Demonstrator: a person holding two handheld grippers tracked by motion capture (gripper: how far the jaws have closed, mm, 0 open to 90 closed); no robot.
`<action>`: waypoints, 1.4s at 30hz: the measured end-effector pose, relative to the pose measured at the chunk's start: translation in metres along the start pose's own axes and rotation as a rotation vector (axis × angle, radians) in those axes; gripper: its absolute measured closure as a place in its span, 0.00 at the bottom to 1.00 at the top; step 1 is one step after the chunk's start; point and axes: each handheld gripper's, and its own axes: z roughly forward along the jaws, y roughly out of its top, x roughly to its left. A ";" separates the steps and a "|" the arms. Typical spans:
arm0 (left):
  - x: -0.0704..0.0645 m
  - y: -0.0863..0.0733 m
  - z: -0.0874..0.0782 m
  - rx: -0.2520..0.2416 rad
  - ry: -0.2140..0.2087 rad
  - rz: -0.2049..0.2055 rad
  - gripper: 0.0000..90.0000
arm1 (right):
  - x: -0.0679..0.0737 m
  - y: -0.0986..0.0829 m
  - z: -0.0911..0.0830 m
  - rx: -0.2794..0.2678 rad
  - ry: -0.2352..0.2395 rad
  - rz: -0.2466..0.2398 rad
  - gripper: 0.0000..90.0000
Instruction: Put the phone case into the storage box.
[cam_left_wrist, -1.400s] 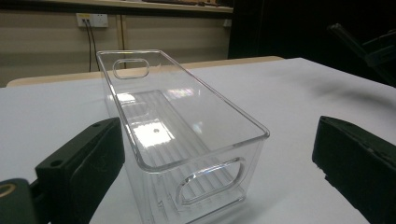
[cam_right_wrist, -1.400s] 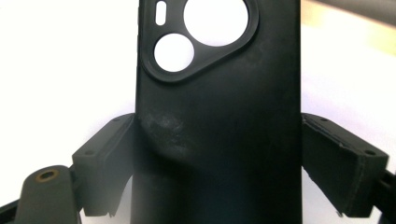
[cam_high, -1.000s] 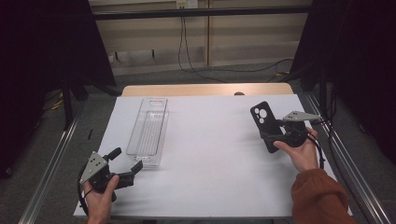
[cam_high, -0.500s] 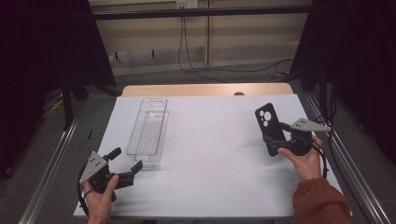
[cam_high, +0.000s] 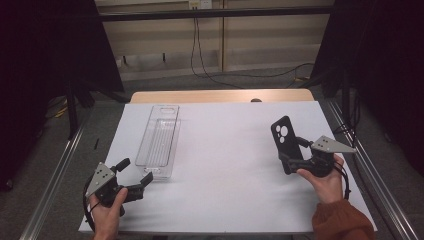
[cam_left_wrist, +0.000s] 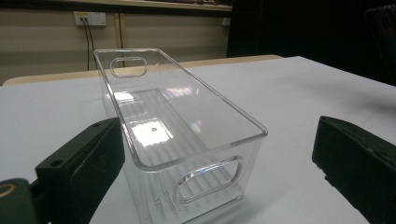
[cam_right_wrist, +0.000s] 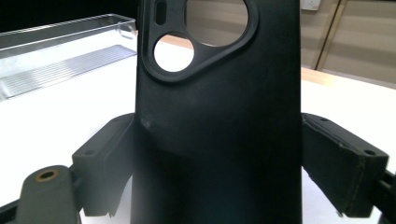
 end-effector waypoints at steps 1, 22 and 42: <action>0.000 0.000 0.000 0.001 0.000 0.000 0.03 | 0.003 -0.003 0.001 0.012 0.005 -0.012 0.16; -0.003 0.000 0.002 0.011 -0.029 -0.006 0.04 | 0.036 -0.005 0.006 0.000 0.130 -0.015 0.16; -0.011 0.003 0.009 0.022 -0.053 0.005 0.04 | 0.066 -0.008 0.015 0.014 0.236 -0.029 0.16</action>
